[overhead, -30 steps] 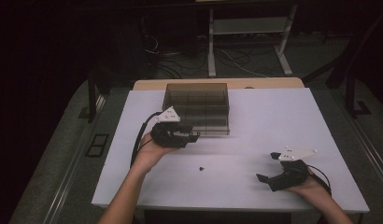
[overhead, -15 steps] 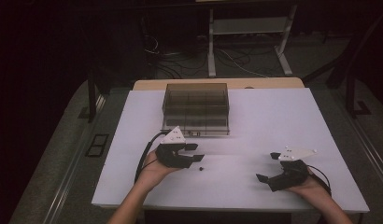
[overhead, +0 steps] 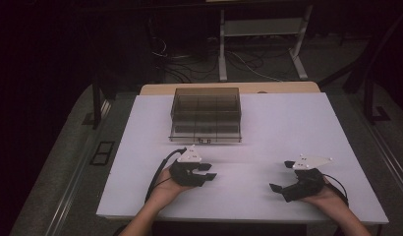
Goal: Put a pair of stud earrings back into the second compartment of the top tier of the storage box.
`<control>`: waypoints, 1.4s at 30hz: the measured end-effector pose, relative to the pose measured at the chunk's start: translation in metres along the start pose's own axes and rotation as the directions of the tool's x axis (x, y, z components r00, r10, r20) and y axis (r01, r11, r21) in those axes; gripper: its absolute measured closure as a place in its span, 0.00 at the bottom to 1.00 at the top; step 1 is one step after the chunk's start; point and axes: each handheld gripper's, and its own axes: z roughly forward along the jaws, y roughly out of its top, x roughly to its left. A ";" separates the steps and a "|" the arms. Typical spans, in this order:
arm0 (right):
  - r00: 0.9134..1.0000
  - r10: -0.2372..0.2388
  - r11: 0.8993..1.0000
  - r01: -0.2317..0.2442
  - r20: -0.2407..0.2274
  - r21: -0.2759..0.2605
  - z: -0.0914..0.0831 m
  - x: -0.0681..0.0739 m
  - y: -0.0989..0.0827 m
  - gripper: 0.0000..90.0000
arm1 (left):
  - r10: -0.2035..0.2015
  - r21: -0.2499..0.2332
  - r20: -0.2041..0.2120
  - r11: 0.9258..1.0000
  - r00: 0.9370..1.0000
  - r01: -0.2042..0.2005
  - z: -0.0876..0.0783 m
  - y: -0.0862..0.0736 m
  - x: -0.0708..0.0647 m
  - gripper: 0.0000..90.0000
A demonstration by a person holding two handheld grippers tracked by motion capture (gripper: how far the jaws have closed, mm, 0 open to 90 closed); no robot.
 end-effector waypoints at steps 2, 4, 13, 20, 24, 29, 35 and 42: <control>1.000 -0.002 1.000 0.002 -0.001 0.001 0.000 0.000 0.000 0.00 | -0.002 0.002 0.004 1.000 1.000 0.002 0.002 -0.001 0.000 0.70; 1.000 -0.002 1.000 0.002 0.000 0.001 0.000 0.000 0.000 0.00 | -0.003 0.007 0.007 1.000 1.000 0.003 0.004 -0.002 0.000 0.71; 1.000 -0.001 1.000 0.001 0.000 0.000 0.000 0.000 0.000 0.00 | 0.006 0.037 0.019 0.999 1.000 -0.007 0.014 -0.005 0.001 0.78; 1.000 -0.002 1.000 0.002 -0.001 0.000 0.000 0.000 0.000 0.01 | 0.037 0.071 0.011 0.997 0.999 -0.038 0.020 -0.006 -0.001 0.86; 1.000 -0.003 1.000 0.003 0.000 0.001 0.000 0.000 0.000 0.00 | 0.029 0.070 0.012 0.997 0.999 -0.030 0.020 -0.005 -0.001 0.87; 1.000 -0.003 1.000 0.003 -0.001 0.000 0.000 0.000 0.000 0.00 | 0.021 0.058 0.023 0.998 1.000 -0.022 0.017 -0.003 -0.001 0.88; 1.000 -0.001 1.000 0.001 -0.001 0.000 0.000 0.000 0.000 0.00 | 0.004 0.022 0.028 1.000 1.000 -0.004 0.007 0.003 0.004 0.87; 1.000 -0.002 1.000 0.002 -0.001 -0.002 0.000 0.000 0.000 0.00 | -0.004 -0.011 0.022 1.000 1.000 0.004 -0.006 0.011 0.009 0.87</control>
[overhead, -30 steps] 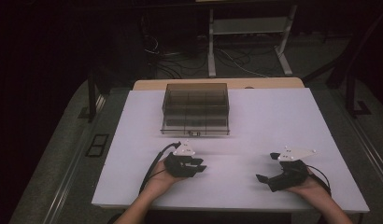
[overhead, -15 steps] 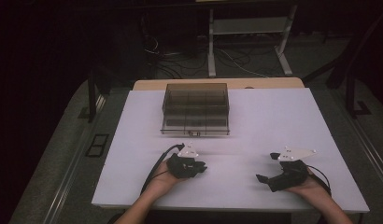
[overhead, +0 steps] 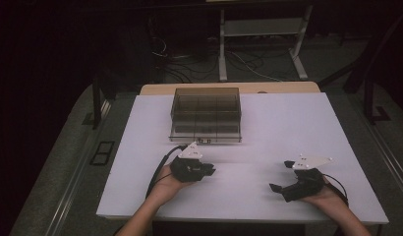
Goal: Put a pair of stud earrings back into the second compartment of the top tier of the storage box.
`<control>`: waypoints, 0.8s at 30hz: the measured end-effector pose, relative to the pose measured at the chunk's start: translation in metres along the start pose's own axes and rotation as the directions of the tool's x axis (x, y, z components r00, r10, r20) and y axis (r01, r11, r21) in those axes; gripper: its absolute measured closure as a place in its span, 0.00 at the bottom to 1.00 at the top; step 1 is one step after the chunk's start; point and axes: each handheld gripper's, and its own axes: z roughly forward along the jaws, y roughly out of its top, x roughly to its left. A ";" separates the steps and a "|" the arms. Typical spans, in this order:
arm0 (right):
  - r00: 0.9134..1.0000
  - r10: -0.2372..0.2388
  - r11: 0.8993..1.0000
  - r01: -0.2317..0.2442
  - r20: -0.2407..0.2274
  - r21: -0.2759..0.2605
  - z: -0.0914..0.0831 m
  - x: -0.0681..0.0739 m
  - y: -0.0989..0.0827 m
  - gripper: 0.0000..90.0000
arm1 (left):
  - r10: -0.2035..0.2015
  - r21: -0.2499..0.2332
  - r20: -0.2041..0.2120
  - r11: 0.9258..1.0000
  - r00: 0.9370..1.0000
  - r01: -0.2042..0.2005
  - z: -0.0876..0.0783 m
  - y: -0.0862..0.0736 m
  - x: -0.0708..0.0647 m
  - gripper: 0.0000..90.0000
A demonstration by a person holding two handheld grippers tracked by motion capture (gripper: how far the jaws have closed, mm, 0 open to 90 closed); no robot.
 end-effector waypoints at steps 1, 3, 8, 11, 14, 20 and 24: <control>1.000 0.000 1.000 0.000 0.000 0.000 0.000 0.000 0.000 0.00 | 0.000 -0.004 -0.001 1.000 1.000 0.000 -0.001 0.001 0.001 0.87; 1.000 0.002 1.000 -0.002 -0.001 -0.002 0.000 0.000 0.000 0.00 | -0.002 -0.014 -0.006 1.000 1.000 0.002 -0.004 0.004 0.003 0.87; 1.000 -0.002 1.000 0.002 0.000 0.001 -0.001 0.000 0.000 0.00 | -0.008 -0.036 -0.009 0.999 1.000 0.007 -0.010 0.014 0.008 0.87; 1.000 -0.001 1.000 0.001 -0.001 0.000 -0.001 0.000 0.000 0.00 | 0.001 -0.041 -0.011 0.999 1.000 -0.002 -0.013 0.019 0.011 0.87; 1.000 0.001 1.000 -0.001 0.000 -0.001 -0.002 0.000 0.000 0.00 | -0.004 -0.058 -0.011 0.998 1.000 0.003 -0.016 0.025 0.015 0.87; 1.000 0.002 1.000 -0.002 0.001 -0.001 -0.001 0.001 0.000 0.00 | 0.006 -0.068 -0.019 0.998 1.000 -0.007 -0.024 0.038 0.024 0.87; 1.000 0.002 1.000 -0.002 -0.001 0.004 -0.001 0.000 0.000 0.00 | 0.001 -0.084 -0.026 0.996 1.000 -0.003 -0.028 0.046 0.031 0.87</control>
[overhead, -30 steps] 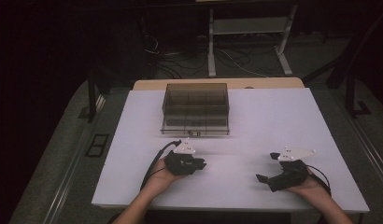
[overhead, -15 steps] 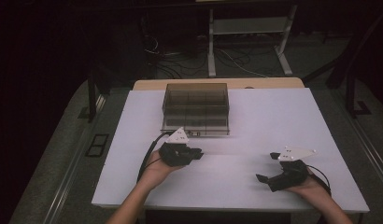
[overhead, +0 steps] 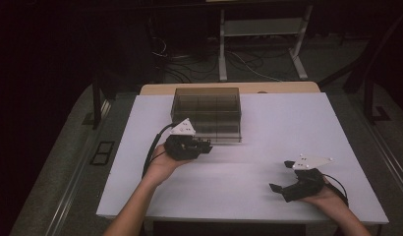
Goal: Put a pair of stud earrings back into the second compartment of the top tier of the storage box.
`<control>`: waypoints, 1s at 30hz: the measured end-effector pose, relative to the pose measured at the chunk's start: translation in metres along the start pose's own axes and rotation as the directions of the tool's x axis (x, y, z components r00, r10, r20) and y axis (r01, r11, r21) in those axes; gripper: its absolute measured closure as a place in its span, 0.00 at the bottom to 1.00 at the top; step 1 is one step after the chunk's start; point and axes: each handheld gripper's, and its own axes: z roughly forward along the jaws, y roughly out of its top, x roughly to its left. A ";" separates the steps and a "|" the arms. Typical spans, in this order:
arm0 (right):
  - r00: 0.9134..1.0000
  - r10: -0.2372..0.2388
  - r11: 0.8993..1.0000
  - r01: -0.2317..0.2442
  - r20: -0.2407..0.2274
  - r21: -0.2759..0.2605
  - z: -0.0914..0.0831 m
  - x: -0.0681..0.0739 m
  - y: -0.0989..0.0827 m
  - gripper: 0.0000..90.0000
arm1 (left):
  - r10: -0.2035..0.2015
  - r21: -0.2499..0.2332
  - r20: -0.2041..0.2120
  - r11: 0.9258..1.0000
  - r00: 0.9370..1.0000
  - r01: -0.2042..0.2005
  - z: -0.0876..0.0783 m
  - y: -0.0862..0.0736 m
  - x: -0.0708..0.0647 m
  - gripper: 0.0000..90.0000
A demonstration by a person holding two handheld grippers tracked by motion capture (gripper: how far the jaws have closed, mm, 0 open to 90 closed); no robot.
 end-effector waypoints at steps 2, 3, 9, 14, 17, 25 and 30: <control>1.000 0.000 1.000 0.000 0.000 -0.001 0.000 0.000 0.000 0.00 | -0.002 -0.008 -0.007 1.000 1.000 0.002 -0.001 0.004 0.003 0.87; 1.000 0.000 1.000 0.000 0.001 -0.001 0.000 0.000 0.000 0.00 | 0.001 -0.011 -0.009 1.000 1.000 -0.001 -0.001 0.005 0.005 0.87; 1.000 0.000 1.000 0.000 0.002 -0.005 -0.001 0.000 0.000 0.00 | 0.000 -0.032 -0.026 0.999 1.000 0.000 -0.003 0.016 0.015 0.87; 1.000 -0.001 1.000 0.001 0.002 -0.004 -0.001 -0.001 0.000 0.00 | -0.015 -0.057 -0.047 0.998 0.999 0.012 -0.004 0.021 0.027 0.87; 1.000 -0.001 1.000 0.001 0.000 -0.005 -0.001 0.000 0.000 0.00 | -0.022 -0.064 -0.069 0.998 0.997 0.018 -0.003 0.023 0.034 0.87; 1.000 -0.004 1.000 0.004 0.000 0.000 0.000 0.000 0.000 0.00 | -0.043 -0.038 -0.095 0.999 0.995 0.039 0.006 0.016 0.048 0.87; 1.000 -0.005 1.000 0.005 0.000 0.001 0.000 0.000 0.000 0.00 | -0.049 -0.001 -0.107 0.999 0.993 0.049 0.012 0.012 0.052 0.87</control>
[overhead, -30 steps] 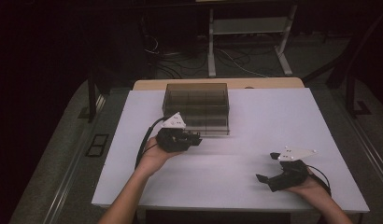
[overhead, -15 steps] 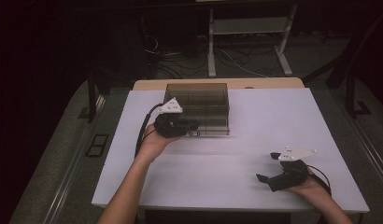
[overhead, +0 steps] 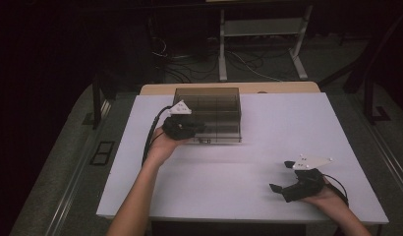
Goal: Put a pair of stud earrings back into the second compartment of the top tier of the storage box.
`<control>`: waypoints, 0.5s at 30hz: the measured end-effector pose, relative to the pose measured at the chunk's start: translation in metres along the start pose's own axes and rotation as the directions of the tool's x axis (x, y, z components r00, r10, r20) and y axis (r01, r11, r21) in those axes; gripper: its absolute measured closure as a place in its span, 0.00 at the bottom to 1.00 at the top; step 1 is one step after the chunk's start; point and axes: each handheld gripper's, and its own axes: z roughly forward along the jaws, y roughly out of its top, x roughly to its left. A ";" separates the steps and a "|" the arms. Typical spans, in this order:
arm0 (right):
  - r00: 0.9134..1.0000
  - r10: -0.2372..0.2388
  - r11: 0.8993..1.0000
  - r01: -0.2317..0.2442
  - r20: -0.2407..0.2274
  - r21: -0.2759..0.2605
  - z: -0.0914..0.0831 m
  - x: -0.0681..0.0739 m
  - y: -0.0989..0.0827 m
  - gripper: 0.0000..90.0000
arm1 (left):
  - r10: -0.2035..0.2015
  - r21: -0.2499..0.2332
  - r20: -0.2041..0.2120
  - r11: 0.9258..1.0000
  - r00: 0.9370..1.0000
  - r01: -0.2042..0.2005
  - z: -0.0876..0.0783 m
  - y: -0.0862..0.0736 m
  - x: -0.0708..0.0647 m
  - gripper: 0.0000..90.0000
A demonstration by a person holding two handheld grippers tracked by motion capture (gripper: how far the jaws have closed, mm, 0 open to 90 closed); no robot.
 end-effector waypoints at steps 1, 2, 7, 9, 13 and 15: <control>1.000 -0.001 1.000 0.001 0.000 0.000 0.000 0.000 0.000 0.00 | -0.003 0.004 -0.001 1.000 1.000 0.003 0.001 0.000 0.000 0.87; 1.000 0.000 1.000 0.000 -0.001 0.000 0.000 0.000 0.000 0.00 | -0.002 0.013 -0.002 1.000 1.000 0.002 0.001 -0.001 0.000 0.87; 1.000 -0.002 1.000 0.002 -0.001 0.001 0.000 0.000 0.000 0.00 | -0.004 0.021 0.000 1.000 1.000 0.004 0.004 -0.002 -0.001 0.85; 1.000 -0.003 1.000 0.003 -0.001 0.001 0.000 0.000 0.000 0.00 | -0.005 0.019 -0.001 1.000 1.000 0.005 0.004 -0.002 -0.001 0.84; 1.000 -0.003 1.000 0.003 -0.002 -0.002 0.000 0.000 0.000 0.00 | -0.013 0.010 -0.003 1.000 1.000 0.013 0.002 -0.002 -0.001 0.83; 1.000 -0.002 1.000 0.002 -0.003 -0.002 0.000 0.000 0.000 0.00 | -0.016 0.001 -0.002 1.000 1.000 0.016 0.000 -0.002 -0.001 0.83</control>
